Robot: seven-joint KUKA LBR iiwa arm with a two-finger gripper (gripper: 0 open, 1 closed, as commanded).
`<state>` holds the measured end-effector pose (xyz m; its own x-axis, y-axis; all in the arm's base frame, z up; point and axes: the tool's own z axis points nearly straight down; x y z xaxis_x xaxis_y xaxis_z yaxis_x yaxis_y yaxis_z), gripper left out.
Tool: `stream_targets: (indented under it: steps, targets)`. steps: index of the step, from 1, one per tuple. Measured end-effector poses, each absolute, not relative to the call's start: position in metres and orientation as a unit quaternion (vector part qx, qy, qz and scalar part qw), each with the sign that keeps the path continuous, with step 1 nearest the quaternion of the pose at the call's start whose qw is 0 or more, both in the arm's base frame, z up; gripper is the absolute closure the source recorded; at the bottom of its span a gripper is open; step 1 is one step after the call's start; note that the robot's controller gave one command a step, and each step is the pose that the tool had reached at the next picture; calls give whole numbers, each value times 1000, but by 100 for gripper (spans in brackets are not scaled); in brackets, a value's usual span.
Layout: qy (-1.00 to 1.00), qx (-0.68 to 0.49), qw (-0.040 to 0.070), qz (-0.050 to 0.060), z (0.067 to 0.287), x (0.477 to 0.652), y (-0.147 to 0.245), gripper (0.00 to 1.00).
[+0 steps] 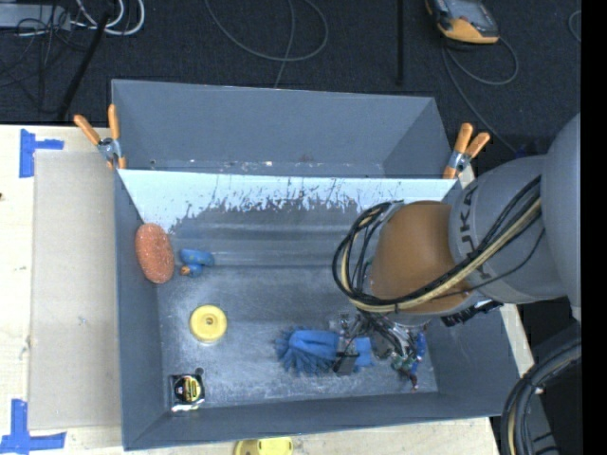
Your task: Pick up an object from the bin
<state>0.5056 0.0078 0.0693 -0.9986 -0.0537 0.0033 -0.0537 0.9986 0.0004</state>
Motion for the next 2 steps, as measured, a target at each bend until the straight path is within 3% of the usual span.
stream_targets:
  steps: [2]
  targets:
    - [-1000,29,2,0,69,506,8,100]
